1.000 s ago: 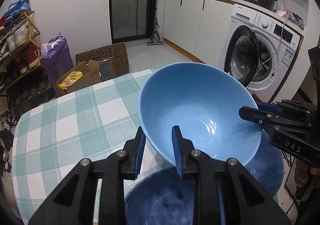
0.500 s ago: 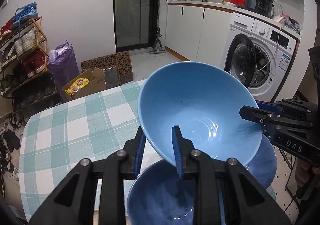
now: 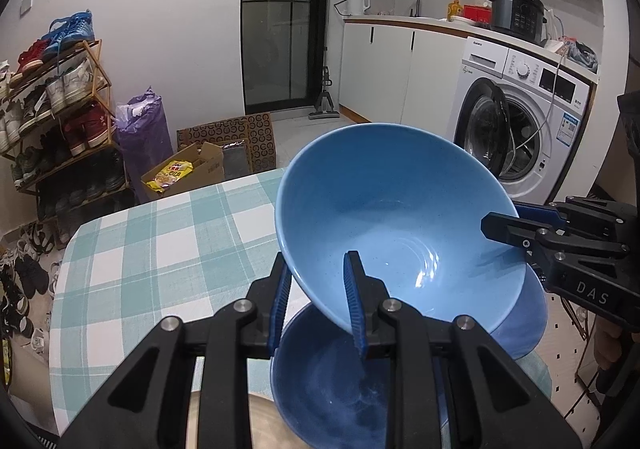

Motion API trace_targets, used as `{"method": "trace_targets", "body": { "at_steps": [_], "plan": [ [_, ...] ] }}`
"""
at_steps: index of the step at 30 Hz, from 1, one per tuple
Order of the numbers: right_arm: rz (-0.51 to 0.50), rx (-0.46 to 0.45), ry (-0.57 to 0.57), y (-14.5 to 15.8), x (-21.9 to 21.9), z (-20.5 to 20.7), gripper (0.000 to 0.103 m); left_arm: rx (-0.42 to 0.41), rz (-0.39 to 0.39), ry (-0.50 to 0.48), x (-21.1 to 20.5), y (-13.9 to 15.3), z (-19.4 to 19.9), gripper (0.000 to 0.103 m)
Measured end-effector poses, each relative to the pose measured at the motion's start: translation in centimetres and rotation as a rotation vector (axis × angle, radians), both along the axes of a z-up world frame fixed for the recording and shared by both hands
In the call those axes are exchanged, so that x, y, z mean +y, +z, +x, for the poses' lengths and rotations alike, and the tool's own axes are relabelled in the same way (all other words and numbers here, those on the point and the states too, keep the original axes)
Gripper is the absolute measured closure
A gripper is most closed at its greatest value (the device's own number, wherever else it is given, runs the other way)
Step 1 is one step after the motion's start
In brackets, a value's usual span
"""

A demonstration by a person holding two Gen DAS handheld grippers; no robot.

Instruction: Organize plates and bowls

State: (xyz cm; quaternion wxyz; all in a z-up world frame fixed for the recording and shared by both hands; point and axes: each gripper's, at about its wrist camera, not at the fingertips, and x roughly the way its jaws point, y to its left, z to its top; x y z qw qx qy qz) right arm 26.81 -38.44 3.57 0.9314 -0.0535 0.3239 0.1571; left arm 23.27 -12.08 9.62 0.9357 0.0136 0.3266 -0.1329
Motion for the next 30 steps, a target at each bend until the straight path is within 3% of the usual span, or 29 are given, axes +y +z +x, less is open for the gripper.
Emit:
{"method": "trace_targets", "body": {
  "at_steps": [30],
  "plan": [
    [-0.001,0.039,0.073,-3.0,2.3,-4.9,0.08,0.026,0.02,0.042,1.9,-2.2,-4.8,0.078]
  ]
}}
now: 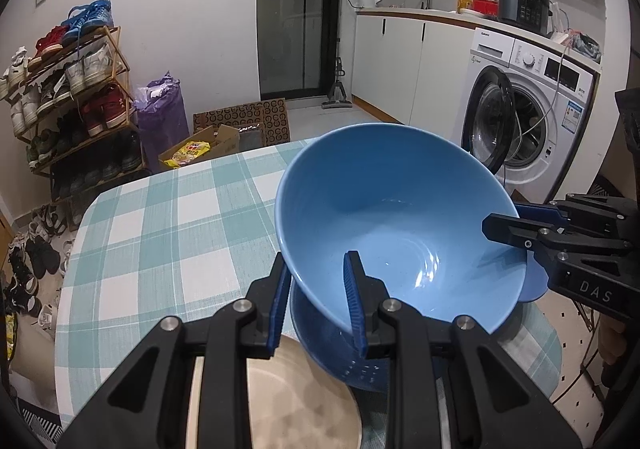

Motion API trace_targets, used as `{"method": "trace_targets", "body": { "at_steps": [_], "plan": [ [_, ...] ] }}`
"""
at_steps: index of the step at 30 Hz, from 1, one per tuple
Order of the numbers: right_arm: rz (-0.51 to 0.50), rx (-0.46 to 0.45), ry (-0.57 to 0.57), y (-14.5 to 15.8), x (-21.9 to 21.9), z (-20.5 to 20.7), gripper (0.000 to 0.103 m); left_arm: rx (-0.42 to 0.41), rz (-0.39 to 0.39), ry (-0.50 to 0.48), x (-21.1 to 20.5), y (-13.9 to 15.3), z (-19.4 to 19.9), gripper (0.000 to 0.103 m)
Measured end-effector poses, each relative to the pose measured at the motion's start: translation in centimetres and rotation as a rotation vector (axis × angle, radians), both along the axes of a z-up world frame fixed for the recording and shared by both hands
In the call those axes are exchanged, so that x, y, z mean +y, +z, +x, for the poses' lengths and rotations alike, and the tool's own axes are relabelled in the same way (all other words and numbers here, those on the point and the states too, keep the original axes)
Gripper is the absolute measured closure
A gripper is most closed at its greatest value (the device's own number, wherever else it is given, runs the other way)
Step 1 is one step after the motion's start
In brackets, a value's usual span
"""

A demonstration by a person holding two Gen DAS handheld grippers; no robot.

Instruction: Organize plates and bowls

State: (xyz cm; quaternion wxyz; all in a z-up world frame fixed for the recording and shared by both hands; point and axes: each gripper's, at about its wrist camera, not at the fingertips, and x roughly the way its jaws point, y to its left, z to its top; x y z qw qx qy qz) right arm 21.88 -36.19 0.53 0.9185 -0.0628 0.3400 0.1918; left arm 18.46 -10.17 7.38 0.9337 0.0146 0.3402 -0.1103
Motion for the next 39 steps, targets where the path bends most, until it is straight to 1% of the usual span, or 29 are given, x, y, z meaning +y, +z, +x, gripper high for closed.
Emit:
{"method": "trace_targets", "body": {
  "at_steps": [13,24,39],
  "plan": [
    [-0.014,0.037,0.016,-2.5,0.5,-0.3,0.08,0.026,-0.003,0.01,0.3,-1.6,-0.4,0.078],
    [-0.039,0.068,0.014,-3.9,1.1,0.4,0.079,0.056,-0.01,0.004,0.2,-3.1,-0.2,0.078],
    [-0.067,0.078,0.008,-5.6,2.1,1.1,0.079,0.084,-0.002,0.008,0.3,-4.5,0.0,0.078]
  ]
}}
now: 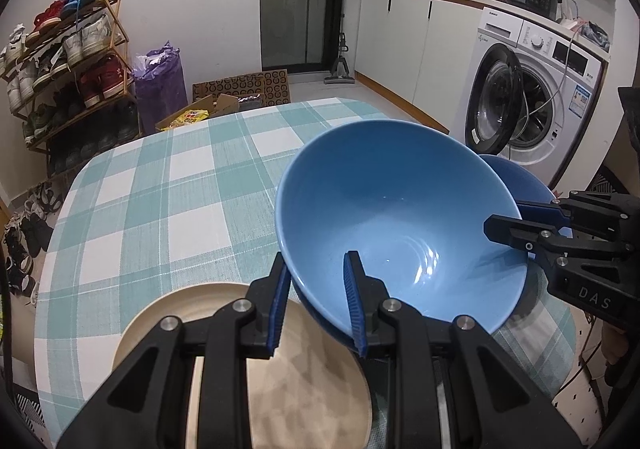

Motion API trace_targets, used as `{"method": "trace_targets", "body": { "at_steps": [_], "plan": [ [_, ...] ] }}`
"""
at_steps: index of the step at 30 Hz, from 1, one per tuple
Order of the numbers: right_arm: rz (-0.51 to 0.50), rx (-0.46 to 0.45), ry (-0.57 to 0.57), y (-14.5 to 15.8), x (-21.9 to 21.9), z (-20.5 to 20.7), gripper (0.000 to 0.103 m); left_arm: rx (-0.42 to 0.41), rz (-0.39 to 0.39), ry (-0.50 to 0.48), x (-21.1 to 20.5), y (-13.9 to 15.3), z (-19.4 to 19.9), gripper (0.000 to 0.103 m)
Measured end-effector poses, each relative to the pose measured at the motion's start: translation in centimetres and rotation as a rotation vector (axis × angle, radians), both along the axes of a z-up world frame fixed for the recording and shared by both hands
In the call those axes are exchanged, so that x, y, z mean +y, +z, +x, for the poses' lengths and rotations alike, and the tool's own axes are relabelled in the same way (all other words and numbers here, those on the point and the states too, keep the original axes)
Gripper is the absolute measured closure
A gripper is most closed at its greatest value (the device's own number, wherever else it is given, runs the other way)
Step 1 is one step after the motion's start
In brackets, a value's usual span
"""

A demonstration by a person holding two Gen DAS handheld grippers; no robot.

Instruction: Organize plates and bowls

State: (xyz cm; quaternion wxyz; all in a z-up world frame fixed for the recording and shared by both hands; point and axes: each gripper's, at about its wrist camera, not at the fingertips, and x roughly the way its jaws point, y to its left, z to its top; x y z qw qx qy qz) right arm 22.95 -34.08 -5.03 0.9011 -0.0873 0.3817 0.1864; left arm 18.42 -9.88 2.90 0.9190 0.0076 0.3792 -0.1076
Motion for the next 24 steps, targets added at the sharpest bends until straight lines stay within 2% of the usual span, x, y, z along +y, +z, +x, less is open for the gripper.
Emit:
{"method": "trace_targets", "body": {
  "at_steps": [12,24],
  "plan": [
    [0.016,0.0,-0.014,-1.2,-0.4,-0.5,0.079,0.017,0.02,0.0,-0.2,-0.7,0.1,0.078],
    [-0.033,-0.032,-0.032,-2.0,0.2,-0.8,0.079,0.04,0.028,0.0,-0.5,-1.2,0.2,0.076]
  ]
}}
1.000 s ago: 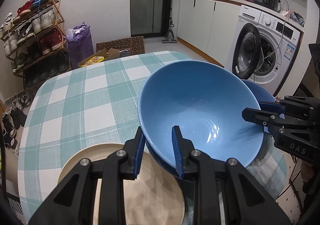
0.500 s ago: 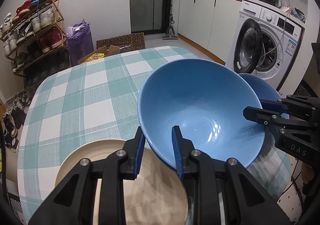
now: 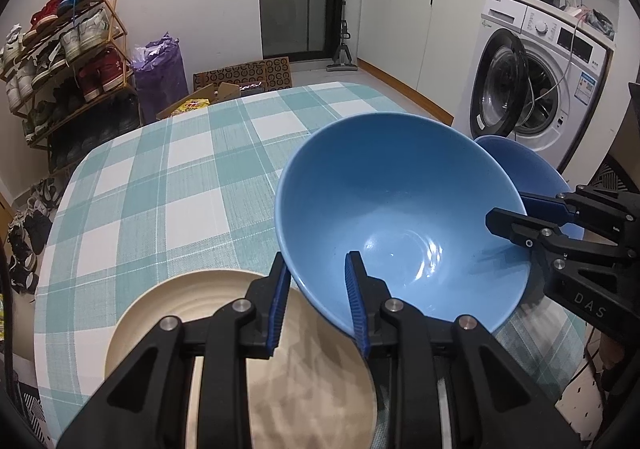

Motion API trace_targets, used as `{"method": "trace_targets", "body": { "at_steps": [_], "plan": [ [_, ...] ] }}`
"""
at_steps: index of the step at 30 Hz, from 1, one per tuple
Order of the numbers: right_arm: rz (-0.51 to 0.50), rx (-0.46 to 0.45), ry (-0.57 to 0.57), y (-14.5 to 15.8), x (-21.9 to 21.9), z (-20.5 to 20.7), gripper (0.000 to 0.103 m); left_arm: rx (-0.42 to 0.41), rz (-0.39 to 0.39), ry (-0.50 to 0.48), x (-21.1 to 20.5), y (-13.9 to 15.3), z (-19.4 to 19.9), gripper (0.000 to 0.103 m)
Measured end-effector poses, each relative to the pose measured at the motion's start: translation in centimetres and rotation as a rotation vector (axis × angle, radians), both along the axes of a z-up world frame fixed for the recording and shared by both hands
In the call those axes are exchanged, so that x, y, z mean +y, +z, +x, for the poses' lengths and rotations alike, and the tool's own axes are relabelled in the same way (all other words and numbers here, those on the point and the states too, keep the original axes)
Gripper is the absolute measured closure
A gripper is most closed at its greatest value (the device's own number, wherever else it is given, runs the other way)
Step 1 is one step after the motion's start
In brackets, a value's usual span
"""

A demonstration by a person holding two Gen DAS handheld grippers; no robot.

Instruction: Organize plates and bowls

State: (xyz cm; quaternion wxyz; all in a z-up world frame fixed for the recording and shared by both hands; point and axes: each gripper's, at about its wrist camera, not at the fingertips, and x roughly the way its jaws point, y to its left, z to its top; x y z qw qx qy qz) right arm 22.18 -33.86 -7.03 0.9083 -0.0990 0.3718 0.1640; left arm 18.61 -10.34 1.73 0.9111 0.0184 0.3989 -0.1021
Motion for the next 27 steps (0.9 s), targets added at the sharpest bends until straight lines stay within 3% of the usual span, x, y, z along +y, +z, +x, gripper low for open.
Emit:
{"method": "trace_targets", "body": {
  "at_steps": [2,7,13,16,18,21,24,27],
  "plan": [
    [-0.002,0.001,0.003,0.0,0.0,0.1,0.079,0.005,-0.003,0.001,0.1,0.0,0.1,0.075],
    [-0.033,-0.017,0.011,-0.1,0.2,-0.1,0.072,-0.003,-0.001,0.004,0.2,0.1,-0.1,0.057],
    [0.038,-0.044,-0.004,0.8,-1.2,-0.4,0.07,-0.009,-0.026,0.019,0.9,0.9,-0.2,0.048],
    [0.093,-0.055,-0.004,1.6,-2.0,-0.6,0.05,-0.018,-0.035,0.019,1.0,1.3,-0.3,0.043],
    [0.123,-0.064,0.004,2.1,-2.3,-0.8,0.038,-0.025,-0.038,0.02,1.1,1.7,-0.3,0.024],
    [0.153,-0.081,-0.002,2.7,-3.0,-1.1,0.027,-0.043,-0.044,0.013,1.0,2.2,-0.5,0.016],
    [0.172,-0.076,-0.008,3.0,-3.7,-1.2,0.021,-0.057,-0.049,0.009,0.7,2.7,-0.5,0.003],
    [0.181,-0.085,-0.019,3.2,-4.3,-1.5,0.018,-0.066,-0.054,-0.006,0.2,3.1,-0.6,0.001]
  ]
}}
